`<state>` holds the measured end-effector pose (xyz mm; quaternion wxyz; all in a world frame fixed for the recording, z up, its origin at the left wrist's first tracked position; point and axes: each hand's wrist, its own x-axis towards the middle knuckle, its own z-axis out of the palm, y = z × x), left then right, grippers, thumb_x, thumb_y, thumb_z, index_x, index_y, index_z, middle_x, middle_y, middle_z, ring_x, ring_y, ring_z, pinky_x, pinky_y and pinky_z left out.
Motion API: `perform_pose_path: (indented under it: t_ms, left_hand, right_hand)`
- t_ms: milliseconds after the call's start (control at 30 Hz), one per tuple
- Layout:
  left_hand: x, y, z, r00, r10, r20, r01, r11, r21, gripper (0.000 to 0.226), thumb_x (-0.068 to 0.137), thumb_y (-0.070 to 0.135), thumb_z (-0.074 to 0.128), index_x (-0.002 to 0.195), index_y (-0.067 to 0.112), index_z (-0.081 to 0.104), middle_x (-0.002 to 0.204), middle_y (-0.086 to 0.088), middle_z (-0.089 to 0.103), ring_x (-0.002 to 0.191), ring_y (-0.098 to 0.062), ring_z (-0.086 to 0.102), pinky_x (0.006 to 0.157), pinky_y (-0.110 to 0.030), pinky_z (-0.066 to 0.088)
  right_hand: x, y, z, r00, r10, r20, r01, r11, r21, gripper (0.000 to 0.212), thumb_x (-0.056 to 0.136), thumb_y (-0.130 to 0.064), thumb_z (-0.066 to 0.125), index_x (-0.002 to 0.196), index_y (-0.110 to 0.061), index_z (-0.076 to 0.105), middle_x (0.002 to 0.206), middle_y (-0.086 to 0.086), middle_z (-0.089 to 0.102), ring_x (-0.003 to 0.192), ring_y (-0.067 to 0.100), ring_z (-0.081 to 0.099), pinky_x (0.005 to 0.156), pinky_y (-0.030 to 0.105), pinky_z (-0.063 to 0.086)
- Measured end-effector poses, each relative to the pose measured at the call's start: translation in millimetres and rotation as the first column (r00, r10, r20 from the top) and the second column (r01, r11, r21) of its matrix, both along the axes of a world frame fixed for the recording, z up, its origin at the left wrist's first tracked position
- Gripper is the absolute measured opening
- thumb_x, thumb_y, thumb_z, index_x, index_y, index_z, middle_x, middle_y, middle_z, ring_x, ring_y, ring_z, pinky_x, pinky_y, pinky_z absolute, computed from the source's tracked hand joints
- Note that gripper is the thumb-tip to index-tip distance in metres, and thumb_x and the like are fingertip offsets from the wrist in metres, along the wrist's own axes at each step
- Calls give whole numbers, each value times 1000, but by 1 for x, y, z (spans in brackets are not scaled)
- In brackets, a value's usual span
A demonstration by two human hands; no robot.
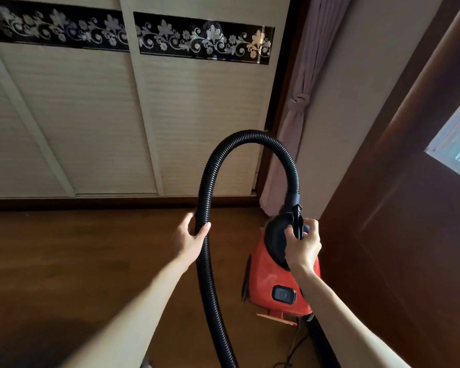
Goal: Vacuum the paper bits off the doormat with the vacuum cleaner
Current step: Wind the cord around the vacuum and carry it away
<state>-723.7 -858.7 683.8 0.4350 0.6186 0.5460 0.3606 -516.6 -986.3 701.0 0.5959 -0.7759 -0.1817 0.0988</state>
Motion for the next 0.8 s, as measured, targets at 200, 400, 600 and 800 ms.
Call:
perform_pose_path:
  t_ms: [200, 400, 600, 800]
  left_hand:
    - [2, 62, 7, 1000, 6, -5, -6, 999, 44, 58, 86, 31, 77, 138, 13, 57, 133, -2, 62, 121, -18, 58, 99, -26, 43]
    - [3, 123, 4, 998, 57, -10, -56, 997, 51, 57, 87, 28, 76, 138, 13, 56, 135, -9, 61, 123, -24, 56, 100, -30, 43]
    - [17, 200, -2, 995, 82, -53, -80, 996, 39, 63, 89, 32, 74, 144, 14, 50, 144, -10, 55, 129, -26, 54, 104, -35, 45]
    - [66, 295, -17, 993, 46, -111, -47, 999, -2, 66, 90, 38, 72, 147, 18, 47, 147, -7, 53, 128, -27, 55, 105, -43, 48]
  right_hand:
    - [6, 66, 4, 1000, 7, -7, -7, 999, 44, 22, 85, -23, 69, 83, -33, 49, 76, 2, 64, 70, 24, 64, 68, 42, 56]
    - [18, 135, -5, 998, 63, -12, -62, 997, 50, 19, 86, -20, 69, 89, -28, 52, 77, -1, 63, 75, 25, 64, 67, 36, 52]
    - [44, 217, -20, 994, 107, -31, -106, 994, 31, 18, 87, -19, 67, 91, -26, 51, 81, -4, 60, 74, 22, 61, 70, 46, 57]
    - [81, 298, -35, 993, 90, -73, -88, 996, 20, 17, 91, -18, 65, 95, -25, 50, 82, -9, 59, 73, 18, 62, 65, 47, 59]
